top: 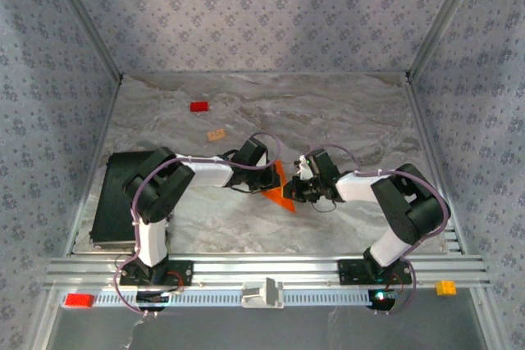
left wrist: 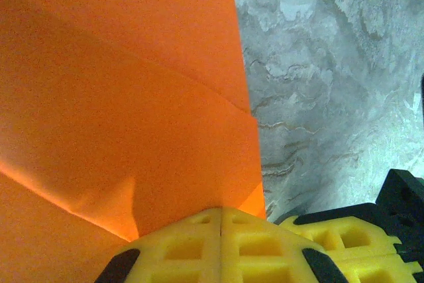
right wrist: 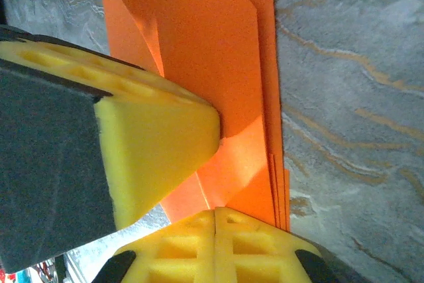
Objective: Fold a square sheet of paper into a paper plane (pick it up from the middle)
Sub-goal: Fourth fold the wing at the center of the table.
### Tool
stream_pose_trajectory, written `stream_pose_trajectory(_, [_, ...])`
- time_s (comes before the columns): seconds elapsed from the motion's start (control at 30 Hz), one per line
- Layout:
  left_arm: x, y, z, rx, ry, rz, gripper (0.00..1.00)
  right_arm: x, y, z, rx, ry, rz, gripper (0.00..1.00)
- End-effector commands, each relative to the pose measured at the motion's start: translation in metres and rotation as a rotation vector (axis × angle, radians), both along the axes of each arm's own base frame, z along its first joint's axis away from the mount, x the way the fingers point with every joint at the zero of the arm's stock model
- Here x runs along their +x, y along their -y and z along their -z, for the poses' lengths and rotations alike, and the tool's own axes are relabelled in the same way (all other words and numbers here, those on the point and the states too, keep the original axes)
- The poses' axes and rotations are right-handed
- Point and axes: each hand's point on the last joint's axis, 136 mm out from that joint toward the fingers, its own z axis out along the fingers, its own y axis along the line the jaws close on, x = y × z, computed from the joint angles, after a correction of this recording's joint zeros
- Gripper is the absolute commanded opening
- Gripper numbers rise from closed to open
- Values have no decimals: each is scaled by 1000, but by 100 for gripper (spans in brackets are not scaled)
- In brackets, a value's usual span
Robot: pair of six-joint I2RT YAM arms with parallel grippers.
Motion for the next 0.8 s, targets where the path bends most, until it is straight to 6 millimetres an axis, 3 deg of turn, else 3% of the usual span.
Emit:
stream_pose_trajectory(0.0, [-1,-20,31,104,-51,-44,3,-29,28,31,-136,-125,30,0])
stream_pose_trajectory(0.3, [-3,-14,25,73,-48,-24,2,-3,-4,-19,17,-22,2,1])
stream_pose_trajectory(0.43, [-3,-14,26,70,-49,-23,2,-1,-12,-27,47,-6,-13,1])
stream_pose_trajectory(0.53, [-3,-13,25,66,-48,-21,2,-7,-14,-21,33,-20,-29,2])
stream_pose_trajectory(0.77, [-2,-13,23,65,-43,-19,2,-29,14,28,-97,-124,2,1])
